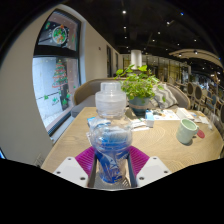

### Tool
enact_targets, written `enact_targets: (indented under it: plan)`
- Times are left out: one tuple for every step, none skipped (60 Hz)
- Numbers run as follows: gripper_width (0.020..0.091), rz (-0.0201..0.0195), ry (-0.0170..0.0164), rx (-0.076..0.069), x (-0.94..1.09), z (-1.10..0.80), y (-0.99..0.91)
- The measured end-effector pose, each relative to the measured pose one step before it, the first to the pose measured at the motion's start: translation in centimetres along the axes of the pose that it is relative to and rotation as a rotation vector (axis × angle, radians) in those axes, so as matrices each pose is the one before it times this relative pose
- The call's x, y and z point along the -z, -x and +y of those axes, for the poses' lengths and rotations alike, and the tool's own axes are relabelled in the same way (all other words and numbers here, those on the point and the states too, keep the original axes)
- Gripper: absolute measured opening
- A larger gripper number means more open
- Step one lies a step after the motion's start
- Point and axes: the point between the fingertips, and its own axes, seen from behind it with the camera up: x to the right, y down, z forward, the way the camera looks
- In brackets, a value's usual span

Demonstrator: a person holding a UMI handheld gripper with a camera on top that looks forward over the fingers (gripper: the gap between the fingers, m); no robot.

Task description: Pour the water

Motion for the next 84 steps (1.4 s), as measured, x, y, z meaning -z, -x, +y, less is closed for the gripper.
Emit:
enact_targets:
  plan:
    - [0.0469,-0.00257,-0.00105,0.0052,-0.083,-0.013,0.031]
    - [0.0448,-0.00283,0.00052,0.0021,-0.051,0.004,0.019]
    - [0.0433,-0.00144,-0.00085,-0.0021,-0.055,-0.038,0.003]
    - [0.0413,0.00007,-0.00145,-0.0034,-0.013,-0.036,-0.03]
    - [0.0395,0.0009,-0.00233,-0.0034,0.094,-0.093,0.014]
    - [0.0385,0.00077,0.00015,-0.0021,0.009,-0.201,0.013]
    - [0.0371,0.00265,0.00034,0.0001,-0.036,-0.141,-0.06]
    - [0.0367,0.00153,0.00179,0.0017,-0.045,-0.122,-0.011]
    - [0.0366,-0.00029,0.0012,0.0017,-0.027,-0.146,0.01]
    - [0.0366,-0.00319,0.00131,0.0018,-0.035,-0.158,0.064]
    - [0.0369,-0.00495,0.00252,0.0013,0.023,-0.167,0.081]
    - [0.0336,-0.00613,-0.00002,0.0005,0.032,-0.028,-0.131]
    - [0.0336,-0.00014,-0.00169,-0.0039,0.006,-0.366,-0.043]
    - [0.0336,0.00039,0.00057,-0.0045,0.041,-0.33,-0.068]
    - [0.0336,0.00089,-0.00139,-0.0032,0.061,-0.398,-0.1]
    - [0.0337,-0.00145,-0.00288,-0.0057,0.156,-0.254,-0.239]
    - [0.0336,-0.00175,-0.00281,-0.0072,0.082,-0.462,-0.123]
    - [0.0336,-0.00398,-0.0037,-0.0099,0.119,-0.511,-0.059]
    - [0.0336,-0.00529,-0.00487,-0.0121,0.101,-0.565,-0.118]
    - [0.0336,-0.00454,-0.00607,-0.0141,0.132,-0.606,-0.155]
    - [0.0337,-0.0045,-0.00751,-0.0175,0.153,-0.695,-0.182]
    - [0.0337,-0.00724,-0.00754,-0.0203,0.178,-0.725,-0.12]
    - [0.0336,-0.01371,-0.00583,-0.0219,0.157,-0.722,-0.034]
    - [0.0336,-0.01554,-0.00429,-0.0233,-0.241,-0.707,0.119]
    - [0.0336,-0.02308,-0.00733,-0.0327,0.255,-0.827,-0.304]
    - [0.0337,-0.01644,-0.00724,-0.0358,0.172,-0.869,-0.043]
    - [0.0336,-0.01628,-0.00693,-0.0369,0.149,-0.861,-0.084]
    - [0.0336,-0.01802,-0.00483,-0.037,0.124,-0.871,-0.014]
    - [0.0337,-0.01612,-0.00284,-0.0372,0.023,-0.794,0.271]
    - [0.0336,-0.01957,-0.00383,-0.0412,0.036,-0.84,-0.028]
    - [0.0336,-0.019,-0.00406,-0.0441,0.002,-0.832,-0.045]
    - [0.0336,-0.02069,-0.00305,-0.046,0.024,-0.834,0.03]
    - [0.0336,-0.01861,-0.00116,-0.047,0.1,-0.732,0.522]
    - [0.0336,-0.02929,-0.00452,-0.0517,-0.554,-0.803,-0.609]
    - [0.0335,-0.02516,-0.00128,-0.054,-0.07,-0.788,-0.002]
    - [0.0335,-0.02525,-0.00117,-0.0539,-0.082,-0.796,-0.005]
    - [0.0334,-0.02474,-0.00132,-0.0539,-0.06,-0.83,0.02]
    - [0.0335,-0.01971,-0.00034,-0.0557,0.378,-0.784,0.617]
    - [0.0334,-0.02258,-0.00326,-0.0552,-0.077,-0.839,0.002]
    - [0.0335,-0.02149,-0.00403,-0.0559,-0.07,-0.817,0.033]
    - [0.0333,-0.01671,-0.00498,-0.0548,0.251,-0.585,0.598]
    - [0.0334,-0.02791,-0.00454,-0.0537,-0.6,-0.934,-0.611]
    - [0.0333,-0.02122,-0.0039,-0.0533,-0.094,-0.82,-0.088]
    - [0.0333,-0.0184,-0.00552,-0.0532,-0.076,-0.826,-0.155]
    - [0.0332,-0.01628,-0.00675,-0.0531,-0.041,-0.831,-0.133]
    - [0.0332,-0.01586,-0.00612,-0.0534,-0.105,-0.836,-0.173]
    - [0.0331,-0.00841,-0.00352,-0.0541,0.684,-0.547,0.805]
    - [0.033,-0.01479,-0.0077,-0.0477,-0.589,-0.707,-0.557]
    - [0.0329,-0.01244,-0.00624,-0.048,-0.054,-0.768,-0.224]
    - [0.033,-0.01127,-0.00612,-0.0462,-0.053,-0.793,-0.286]
    - [0.0328,-0.01074,-0.00439,-0.0445,-0.041,-0.727,-0.282]
    - [0.0331,-0.00927,-0.00301,-0.0433,-0.037,-0.691,-0.287]
    - [0.0331,-0.00482,-0.0017,-0.0459,0.931,-0.611,0.399]
    - [0.0333,-0.00333,-0.00576,-0.0408,-0.008,-0.715,-0.4]
    - [0.0332,0.00046,-0.00713,-0.035,-0.811,-0.63,-0.703]
    - [0.0332,-0.00547,-0.00199,-0.038,-0.047,-0.603,-0.337]
    - [0.0332,-0.00585,-0.00315,-0.0381,-0.013,-0.626,-0.326]
    - [0.0334,-0.00521,-0.00524,-0.0386,-0.022,-0.673,-0.333]
    - [0.0333,-0.00445,-0.00549,-0.039,0.066,-0.644,-0.298]
    - [0.0333,-0.00648,-0.00297,-0.0391,0.03,-0.543,-0.229]
    - [0.0334,-0.00847,-0.00134,-0.039,0.048,-0.533,-0.181]
    - [0.0334,-0.00822,-0.00443,-0.0392,0.024,-0.585,-0.21]
    - [0.0334,-0.00417,-0.00634,-0.0399,0.694,-0.427,0.041]
    - [0.0333,-0.00536,-0.00409,-0.0357,-0.345,-0.789,-0.389]
    - [0.0333,-0.00535,-0.00506,-0.0342,-0.036,-0.552,-0.218]
    - [0.0333,-0.00753,-0.00499,-0.0315,0.018,-0.541,-0.166]
    - [0.0334,-0.00549,-0.00845,-0.0292,0.038,-0.609,-0.188]
    - [0.0333,-0.00089,-0.00918,-0.0256,0.059,-0.626,-0.231]
    - [0.0332,0.00178,-0.00878,-0.0192,0.047,-0.575,-0.246]
    - [0.0331,0.00111,-0.00429,-0.0126,0.032,-0.448,-0.213]
    - [0.033,-0.00027,0.00431,-0.0155,1.331,0.074,0.39]
    - [0.033,0.00551,-0.00097,-0.0011,-0.843,-0.417,-0.278]
    - [0.033,0.00604,0.00042,-0.0038,0.041,-0.19,-0.229]
    - [0.0331,0.01032,-0.00022,-0.0022,0.04,-0.164,-0.268]
    - [0.033,0.00977,0.0018,-0.0009,0.044,-0.112,-0.239]
    - [0.0333,0.00707,0.0051,-0.0006,0.087,0.032,-0.137]
    - [0.0332,0.00529,0.00601,-0.0003,0.113,0.104,-0.052]
    - [0.0333,0.00723,0.00294,0.0008,-0.169,-0.001,0.029]
    - [0.0333,0.00687,0.00418,0.003,0.08,0.051,-0.007]
    - [0.0332,0.00756,0.00496,0.0041,0.033,0.136,0.007]
    - [0.0333,0.00758,0.00669,0.0061,0.05,0.122,0.03]
    - [0.0333,0.00802,0.00744,0.0092,-0.351,0.146,-0.091]
    - [0.0333,0.00982,0.00615,0.013,-0.063,0.12,-0.022]
    - [0.0334,0.01101,0.00425,0.0173,-0.023,0.138,-0.015]
